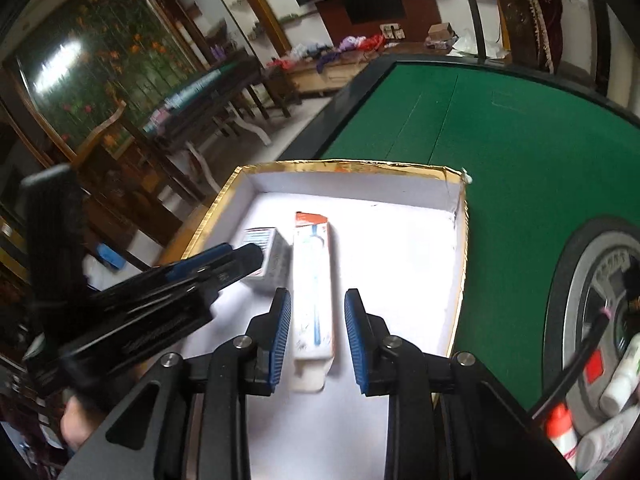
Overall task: Organize objects
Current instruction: 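Open both tools to release the white box and tube box in the tray, then return both tools to the pile and grasp the black marker with the left tool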
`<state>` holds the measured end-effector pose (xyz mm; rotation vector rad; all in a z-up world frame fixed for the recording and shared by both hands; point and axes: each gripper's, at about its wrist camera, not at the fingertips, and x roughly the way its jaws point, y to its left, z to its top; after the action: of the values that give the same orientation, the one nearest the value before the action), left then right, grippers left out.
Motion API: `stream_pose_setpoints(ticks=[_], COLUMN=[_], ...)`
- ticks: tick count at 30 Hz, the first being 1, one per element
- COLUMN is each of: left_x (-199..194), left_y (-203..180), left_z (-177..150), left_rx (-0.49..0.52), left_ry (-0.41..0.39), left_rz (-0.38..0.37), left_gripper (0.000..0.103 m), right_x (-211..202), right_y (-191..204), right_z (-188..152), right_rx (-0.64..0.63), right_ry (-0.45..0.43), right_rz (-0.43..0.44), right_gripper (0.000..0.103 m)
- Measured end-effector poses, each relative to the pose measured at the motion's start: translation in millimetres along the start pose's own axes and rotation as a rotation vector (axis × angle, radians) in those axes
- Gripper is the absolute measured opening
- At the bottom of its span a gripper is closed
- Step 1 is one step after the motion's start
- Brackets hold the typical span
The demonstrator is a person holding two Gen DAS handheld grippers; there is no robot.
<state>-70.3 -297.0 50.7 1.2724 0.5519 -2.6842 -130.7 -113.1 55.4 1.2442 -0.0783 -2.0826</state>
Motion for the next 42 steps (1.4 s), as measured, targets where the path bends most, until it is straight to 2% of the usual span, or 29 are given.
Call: stream_pose_setpoints(ticks=[7, 10, 12, 19, 20, 22, 23, 26, 29, 33, 37, 42], left_x=[-1.8, -4.4, -9.5, -29.4, -30.3, -31.5, -31.4, -30.4, -28.0, -15.6, 0.7, 20.2], left_y=[-9.2, -16.6, -21.0, -52.5, -59.9, -76.3, -83.2, -110.2, -135.4, -162.6, -181.9, -207.6], left_z=[-4.1, -6.4, -7.7, -16.8, -19.1, -25.6, -27.7, -39.4, -50.4, -63.5, -66.8, -65.5], left_rx=[0.034, 0.066, 0.083, 0.180, 0.201, 0.247, 0.259, 0.318, 0.369, 0.437, 0.453, 0.440], left_ry=[-0.007, -0.026, -0.051, -0.103, -0.100, -0.085, -0.079, -0.049, -0.032, 0.000, 0.054, 0.137], left_rz=[0.011, 0.036, 0.046, -0.037, -0.050, -0.098, -0.115, -0.167, -0.188, -0.151, -0.113, -0.102], left_gripper=[0.038, 0.038, 0.038, 0.038, 0.041, 0.051, 0.053, 0.053, 0.053, 0.053, 0.053, 0.053], right_x=[-28.3, -34.3, -37.4, -70.7, -79.5, -98.7, -106.7, -136.5, -157.9, -177.9, -184.2, -197.4], right_y=[-10.1, -14.9, -18.2, -40.4, -44.5, -53.4, -57.1, -77.5, -95.8, -117.9, -138.2, -160.5], right_z=[-20.5, -29.3, -36.3, -56.4, -59.8, -68.0, -71.3, -85.4, -97.8, -116.8, -128.4, -136.9], right_rx=[0.009, 0.032, 0.042, 0.064, 0.066, 0.072, 0.076, 0.103, 0.142, 0.162, 0.167, 0.215], right_ry=[-0.035, -0.040, -0.047, -0.089, -0.102, -0.138, -0.151, -0.210, -0.251, -0.289, -0.287, -0.299], right_rz=[0.008, 0.026, 0.032, 0.044, 0.041, 0.024, 0.012, -0.024, -0.031, -0.096, -0.169, -0.163], right_gripper=[0.028, 0.038, 0.039, 0.039, 0.039, 0.040, 0.043, 0.051, 0.052, 0.052, 0.052, 0.052])
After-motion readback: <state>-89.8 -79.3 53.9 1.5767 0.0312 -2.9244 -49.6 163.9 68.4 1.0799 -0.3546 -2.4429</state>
